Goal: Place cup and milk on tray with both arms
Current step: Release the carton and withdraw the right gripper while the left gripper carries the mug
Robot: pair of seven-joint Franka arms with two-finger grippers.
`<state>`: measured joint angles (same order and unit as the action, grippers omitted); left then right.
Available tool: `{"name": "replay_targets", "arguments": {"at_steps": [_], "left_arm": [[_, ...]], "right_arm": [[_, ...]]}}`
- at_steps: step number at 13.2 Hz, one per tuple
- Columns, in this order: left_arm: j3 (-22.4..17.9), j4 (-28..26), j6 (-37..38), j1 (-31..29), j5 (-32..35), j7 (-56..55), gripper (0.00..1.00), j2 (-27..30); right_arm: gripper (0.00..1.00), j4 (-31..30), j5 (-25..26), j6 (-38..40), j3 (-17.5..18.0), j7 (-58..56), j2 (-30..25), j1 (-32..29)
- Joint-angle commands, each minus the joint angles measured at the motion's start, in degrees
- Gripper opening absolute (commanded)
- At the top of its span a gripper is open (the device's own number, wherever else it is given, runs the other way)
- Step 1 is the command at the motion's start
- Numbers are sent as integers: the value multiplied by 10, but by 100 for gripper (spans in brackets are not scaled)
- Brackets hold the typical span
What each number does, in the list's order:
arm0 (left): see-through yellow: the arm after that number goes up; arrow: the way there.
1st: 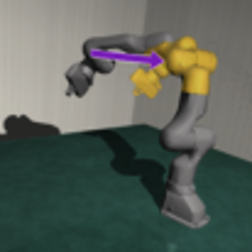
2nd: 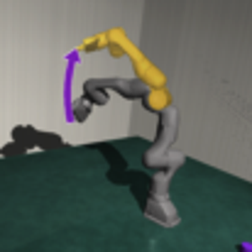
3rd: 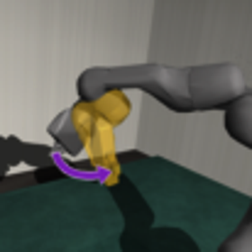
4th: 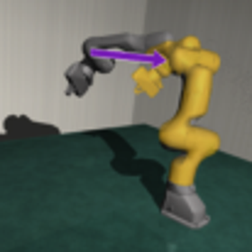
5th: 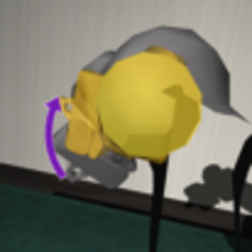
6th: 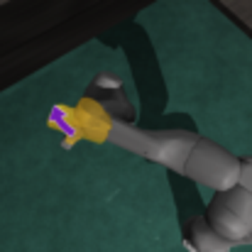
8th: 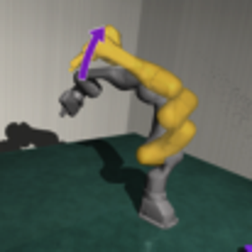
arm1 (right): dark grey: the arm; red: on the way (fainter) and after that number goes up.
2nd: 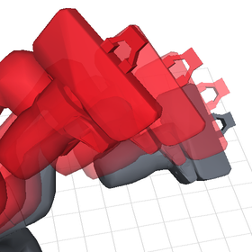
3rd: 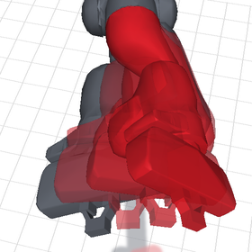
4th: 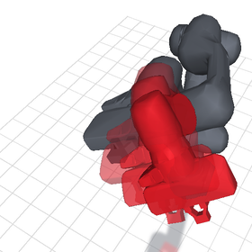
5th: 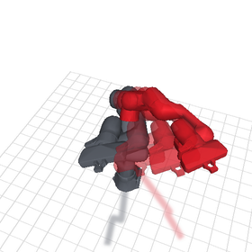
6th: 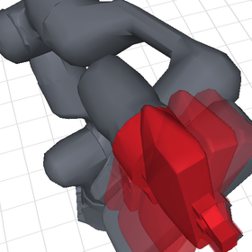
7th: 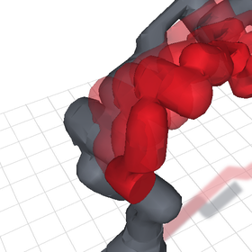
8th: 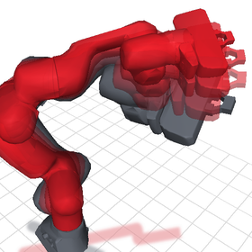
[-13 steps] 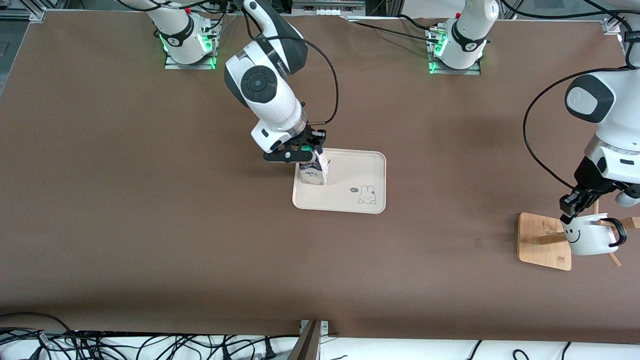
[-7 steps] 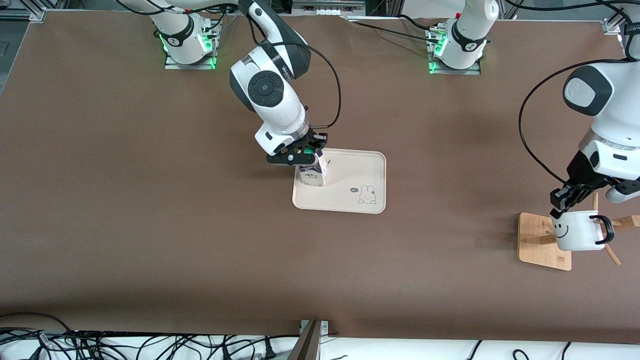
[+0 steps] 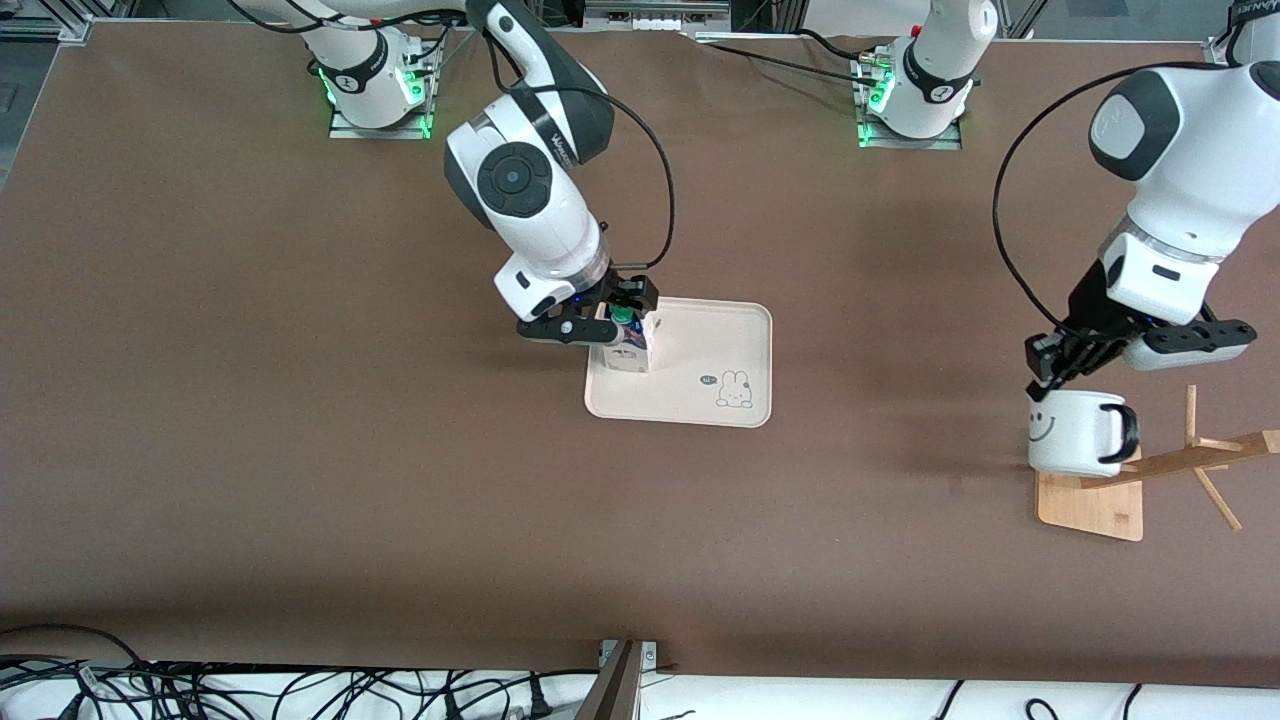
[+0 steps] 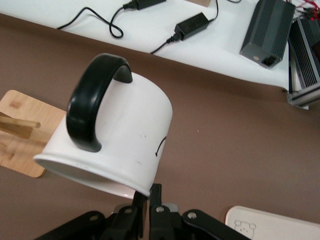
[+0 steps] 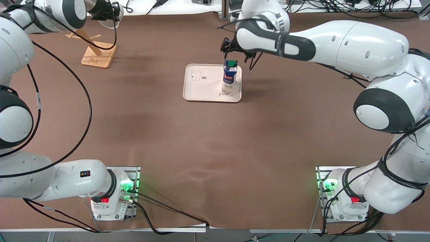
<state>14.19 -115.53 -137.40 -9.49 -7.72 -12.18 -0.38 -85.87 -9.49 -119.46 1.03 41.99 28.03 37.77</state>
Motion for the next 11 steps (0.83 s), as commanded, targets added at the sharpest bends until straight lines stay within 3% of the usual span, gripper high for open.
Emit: {"name": "replay_targets", "arguments": {"at_steps": [1,3,6,8,11], "left_arm": [[26,84,194,-2,-9,12,0,9],[33,151,353,-1,-13,11,0,-6],[58,202,390,2,-10,8,0,-15],[70,231,461,4,-10,-5,0,-37],[88,247,496,42,-11,-9,0,-91]], "right_arm": [[100,10,6,65,-41,6,-59,-1],[100,10,7,112,-100,-33,-97,-1],[100,4,3,213,-172,-150,-159,-1],[100,-9,3,280,-209,-196,-205,-1],[100,-59,9,322,-261,-266,-282,0]]}}
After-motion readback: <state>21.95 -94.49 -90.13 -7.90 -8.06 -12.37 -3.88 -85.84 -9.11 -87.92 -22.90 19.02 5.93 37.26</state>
